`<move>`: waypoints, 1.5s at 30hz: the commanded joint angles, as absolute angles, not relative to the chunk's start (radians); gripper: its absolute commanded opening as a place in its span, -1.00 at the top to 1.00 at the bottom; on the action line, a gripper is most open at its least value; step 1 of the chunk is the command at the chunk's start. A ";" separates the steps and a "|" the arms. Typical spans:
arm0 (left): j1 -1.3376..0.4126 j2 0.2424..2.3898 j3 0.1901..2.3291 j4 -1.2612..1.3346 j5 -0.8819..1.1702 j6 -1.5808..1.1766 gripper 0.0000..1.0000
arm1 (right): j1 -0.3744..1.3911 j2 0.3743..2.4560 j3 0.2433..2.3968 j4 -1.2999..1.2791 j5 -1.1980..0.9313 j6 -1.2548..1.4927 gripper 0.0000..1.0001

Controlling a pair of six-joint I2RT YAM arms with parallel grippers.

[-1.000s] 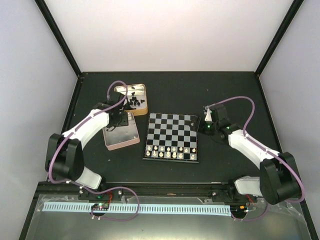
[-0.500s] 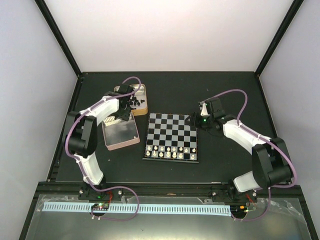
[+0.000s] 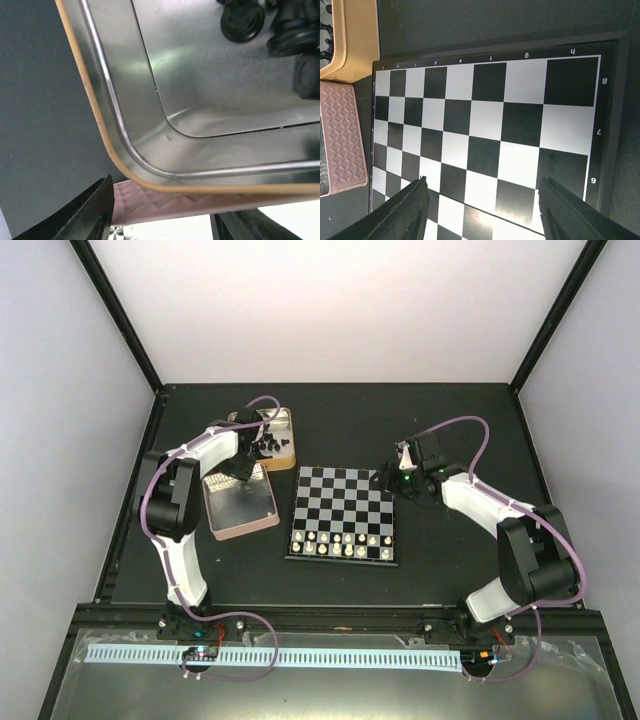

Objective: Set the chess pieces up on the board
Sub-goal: Adjust the storage box at the center of the board.

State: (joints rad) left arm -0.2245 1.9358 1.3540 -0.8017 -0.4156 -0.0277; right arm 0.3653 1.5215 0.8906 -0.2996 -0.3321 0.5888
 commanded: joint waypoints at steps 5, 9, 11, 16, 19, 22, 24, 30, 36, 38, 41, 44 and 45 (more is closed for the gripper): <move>-0.194 1.950 1.379 -0.869 -0.423 -0.029 0.29 | 0.370 1.525 0.924 -0.305 -0.319 0.613 -0.21; -0.189 1.930 1.374 -0.925 -0.461 -0.056 0.47 | 0.370 1.535 0.934 -0.300 -0.347 0.607 -0.20; -0.189 1.915 1.354 -0.931 -0.472 -0.069 0.52 | 0.372 1.545 0.943 -0.303 -0.360 0.599 -0.19; -0.187 1.900 1.325 -0.976 -0.500 -0.109 0.66 | 0.374 1.545 0.948 -0.312 -0.358 0.588 -0.19; -0.188 1.894 1.308 -0.997 -0.506 -0.141 0.74 | 0.375 1.542 0.948 -0.317 -0.356 0.585 -0.19; -0.188 1.882 1.284 -1.000 -0.492 -0.178 0.75 | 0.376 1.542 0.948 -0.315 -0.360 0.585 -0.19; -0.189 1.867 1.262 -0.999 -0.480 -0.197 0.78 | 0.377 1.545 0.949 -0.315 -0.362 0.583 -0.19; -0.189 1.807 1.187 -1.001 -0.454 -0.261 0.83 | 0.382 1.543 0.958 -0.323 -0.357 0.580 -0.19; -0.188 1.765 1.186 -1.013 -0.407 -0.306 0.66 | 0.389 1.557 0.965 -0.320 -0.360 0.590 -0.18; -0.189 1.743 1.213 -1.011 -0.382 -0.319 0.45 | 0.392 1.561 0.974 -0.321 -0.361 0.594 -0.18; -0.188 1.703 1.263 -0.986 -0.296 -0.345 0.20 | 0.394 1.556 0.977 -0.317 -0.358 0.606 -0.18; -0.189 1.662 1.283 -0.903 -0.169 -0.394 0.15 | 0.394 1.551 0.967 -0.311 -0.349 0.619 -0.18; -0.189 1.655 1.281 -0.867 -0.121 -0.415 0.15 | 0.394 1.553 0.961 -0.307 -0.344 0.624 -0.17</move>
